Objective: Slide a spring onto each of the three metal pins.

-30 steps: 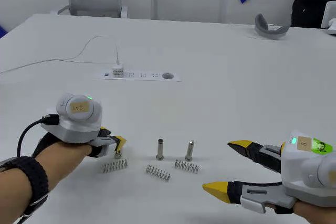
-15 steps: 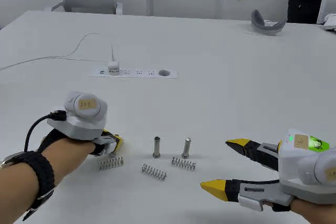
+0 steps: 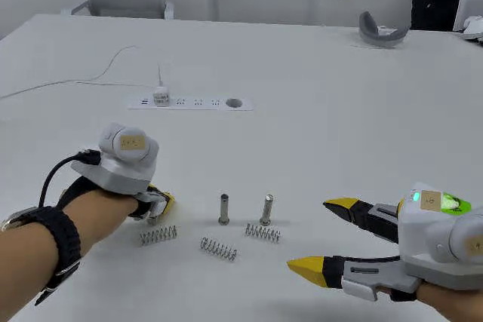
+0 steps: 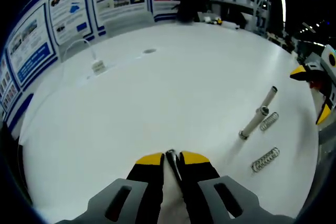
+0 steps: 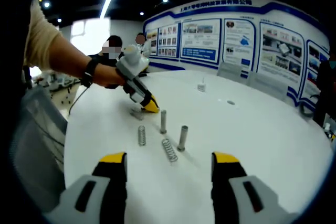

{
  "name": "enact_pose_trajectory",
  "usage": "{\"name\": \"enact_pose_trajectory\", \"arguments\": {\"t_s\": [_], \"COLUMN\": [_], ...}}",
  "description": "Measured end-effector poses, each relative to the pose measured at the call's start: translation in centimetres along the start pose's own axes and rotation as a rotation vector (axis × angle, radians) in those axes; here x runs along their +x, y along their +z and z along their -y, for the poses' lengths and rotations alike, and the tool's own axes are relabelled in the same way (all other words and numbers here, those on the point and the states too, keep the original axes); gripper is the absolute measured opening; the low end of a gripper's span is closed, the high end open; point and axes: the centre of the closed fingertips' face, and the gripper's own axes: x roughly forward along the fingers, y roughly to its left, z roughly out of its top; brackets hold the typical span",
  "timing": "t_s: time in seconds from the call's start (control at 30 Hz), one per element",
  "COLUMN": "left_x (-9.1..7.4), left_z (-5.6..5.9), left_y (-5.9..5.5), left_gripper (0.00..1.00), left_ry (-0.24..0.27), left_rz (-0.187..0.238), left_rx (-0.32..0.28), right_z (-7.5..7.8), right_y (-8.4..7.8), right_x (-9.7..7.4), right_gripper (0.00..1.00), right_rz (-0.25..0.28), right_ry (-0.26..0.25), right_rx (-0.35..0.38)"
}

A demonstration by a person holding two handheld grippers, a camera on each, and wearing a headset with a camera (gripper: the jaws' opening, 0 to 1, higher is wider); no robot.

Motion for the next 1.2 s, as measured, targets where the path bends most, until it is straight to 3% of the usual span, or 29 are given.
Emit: {"name": "enact_pose_trajectory", "arguments": {"t_s": [0.23,0.47,0.63,0.9,1.2], "left_x": [0.0,0.0,0.0,-1.8,-3.8], "left_z": [0.4,0.3,0.3,0.7,1.9], "left_y": [-0.1,-0.2,-0.3,0.7,1.4], "left_gripper": [0.09,0.08,0.07,0.07,0.07], "left_ry": [0.030,0.044,0.031,0.011,-0.027], "left_rz": [-0.017,-0.027,-0.032,0.012,0.064], "left_rx": [0.054,0.040,-0.011,-0.030,-0.027], "right_z": [0.1,0.1,0.3,0.3,0.2], "right_y": [-0.1,0.0,0.2,0.2,0.2], "right_x": [-0.1,-0.1,-0.3,-0.3,-0.3], "right_gripper": [0.66,0.66,0.66,0.66,0.66], "right_rz": [-0.002,0.000,0.009,0.009,0.003], "right_ry": [-0.003,-0.005,-0.014,-0.015,-0.013], "right_rx": [0.002,0.000,0.002,0.004,0.002]}}
